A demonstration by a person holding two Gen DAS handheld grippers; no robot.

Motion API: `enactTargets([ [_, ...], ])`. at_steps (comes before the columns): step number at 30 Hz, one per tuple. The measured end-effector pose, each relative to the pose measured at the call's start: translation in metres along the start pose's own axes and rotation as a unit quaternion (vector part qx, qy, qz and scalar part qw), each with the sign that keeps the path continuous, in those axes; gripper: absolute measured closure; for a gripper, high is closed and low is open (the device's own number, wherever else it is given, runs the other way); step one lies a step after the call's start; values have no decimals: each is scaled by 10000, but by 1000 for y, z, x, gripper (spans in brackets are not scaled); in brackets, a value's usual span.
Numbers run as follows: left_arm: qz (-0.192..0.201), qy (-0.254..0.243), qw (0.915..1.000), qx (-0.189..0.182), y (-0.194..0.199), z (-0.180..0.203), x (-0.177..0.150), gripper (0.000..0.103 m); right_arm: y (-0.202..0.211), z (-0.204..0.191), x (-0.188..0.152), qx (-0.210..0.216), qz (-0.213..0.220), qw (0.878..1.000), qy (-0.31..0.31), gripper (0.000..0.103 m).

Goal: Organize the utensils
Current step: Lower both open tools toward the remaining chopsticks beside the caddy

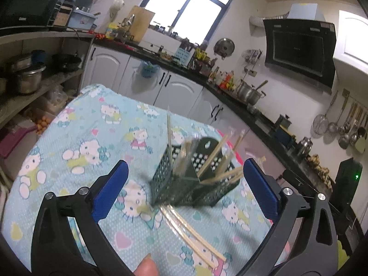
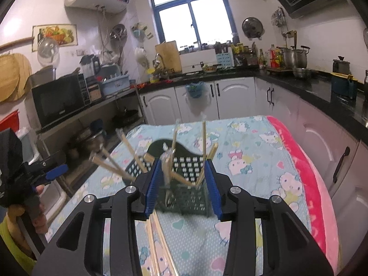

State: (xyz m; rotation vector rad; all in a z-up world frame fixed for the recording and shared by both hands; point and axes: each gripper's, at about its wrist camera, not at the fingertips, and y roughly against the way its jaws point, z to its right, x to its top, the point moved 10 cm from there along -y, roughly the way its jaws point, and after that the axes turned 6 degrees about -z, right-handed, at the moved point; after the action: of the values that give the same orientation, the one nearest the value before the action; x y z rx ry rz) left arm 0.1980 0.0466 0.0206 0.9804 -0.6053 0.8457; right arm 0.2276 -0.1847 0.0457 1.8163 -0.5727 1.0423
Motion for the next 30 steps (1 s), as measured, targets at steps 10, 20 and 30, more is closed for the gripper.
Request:
enactTargets([
  [10, -378, -150, 9991, 149, -6, -2, -33, 11, -7, -6, -34, 29, -374, 9992, 99, 59],
  [20, -705, -172, 9973, 122, -14, 1, -59, 11, -13, -11, -65, 76, -742, 9969, 232, 59],
  [30, -983, -220, 9948, 116, -20, 6, -80, 11, -15, -14, -92, 89, -1061, 9934, 432, 59],
])
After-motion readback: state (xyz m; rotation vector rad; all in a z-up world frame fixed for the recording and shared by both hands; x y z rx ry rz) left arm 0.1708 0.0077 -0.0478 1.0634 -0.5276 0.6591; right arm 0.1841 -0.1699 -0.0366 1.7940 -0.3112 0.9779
